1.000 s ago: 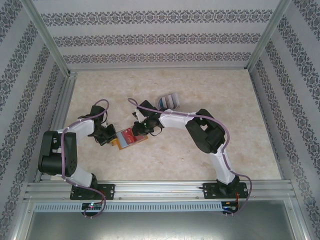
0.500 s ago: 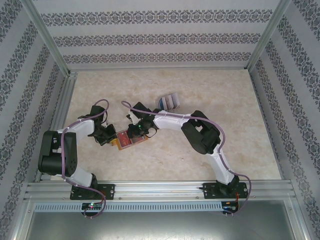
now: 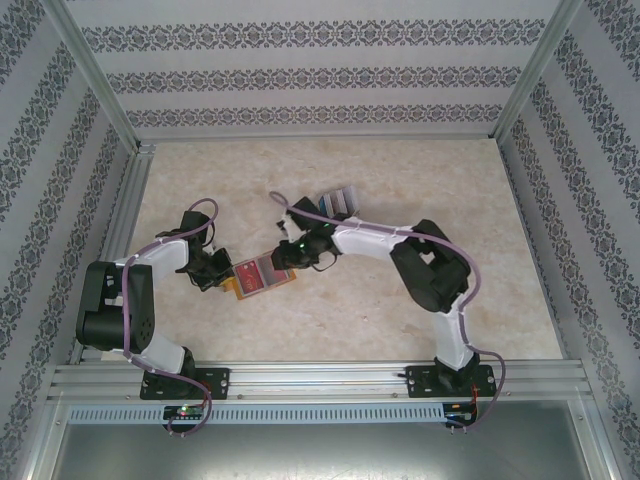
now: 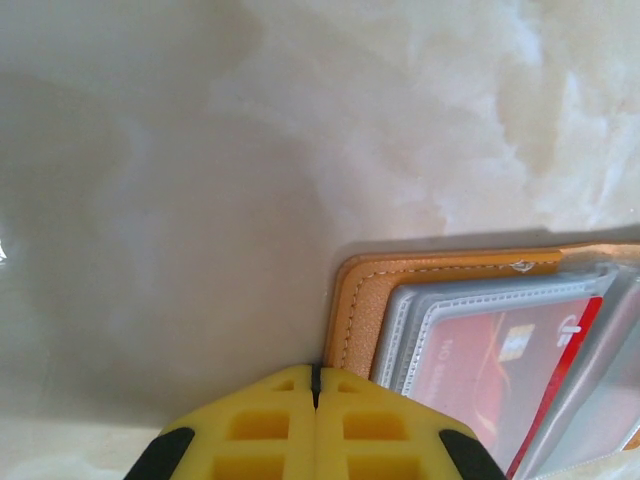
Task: Put the credit cards into the card holder
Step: Insert the credit card into the card slot, then touch the card holder at the center of the table.
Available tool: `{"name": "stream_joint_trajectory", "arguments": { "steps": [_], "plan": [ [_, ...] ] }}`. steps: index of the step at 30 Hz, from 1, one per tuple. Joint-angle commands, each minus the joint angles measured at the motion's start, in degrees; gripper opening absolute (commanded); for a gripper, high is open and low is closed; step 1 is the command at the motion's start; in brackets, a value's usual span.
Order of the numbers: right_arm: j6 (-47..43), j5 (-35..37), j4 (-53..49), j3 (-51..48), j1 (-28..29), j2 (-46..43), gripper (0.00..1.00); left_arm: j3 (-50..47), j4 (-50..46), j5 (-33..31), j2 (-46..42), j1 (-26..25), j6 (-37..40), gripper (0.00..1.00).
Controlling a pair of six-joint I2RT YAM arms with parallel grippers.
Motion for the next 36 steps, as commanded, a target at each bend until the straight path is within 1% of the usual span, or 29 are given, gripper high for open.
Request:
{"name": "stream_joint_trajectory", "arguments": {
  "steps": [1, 4, 8, 13, 21, 26, 36],
  "plan": [
    [0.57, 0.96, 2.3, -3.42, -2.44, -2.71, 0.34, -2.49, 2.84, -1.19, 2.48, 0.32, 0.78, 0.0],
    [1.84, -0.4, 4.14, -4.98, -3.43, -1.53, 0.36, -2.8, 3.06, -0.91, 2.69, 0.31, 0.78, 0.0],
    [2.81, -1.78, 5.8, -4.65, -2.95, 1.01, 0.38, -2.83, 2.98, -1.02, 2.46, 0.36, 0.86, 0.0],
    [4.08, -3.43, 7.45, -3.74, -2.24, 2.96, 0.38, -2.89, 2.89, -1.12, 2.28, 0.31, 0.85, 0.0],
    [4.01, -4.19, 7.25, -2.04, -1.58, 4.22, 0.39, -2.72, 2.98, -0.86, 2.42, 0.36, 0.6, 0.0],
    [3.01, -2.38, 6.19, -2.89, -2.35, 2.31, 0.39, -2.3, 3.37, -0.23, 2.98, 0.31, 0.55, 0.0],
    [-0.03, 0.47, 2.67, -4.85, -7.24, -5.14, 0.39, -2.93, 5.45, 2.6, 4.04, 0.13, -0.89, 0.0]
  ]
}}
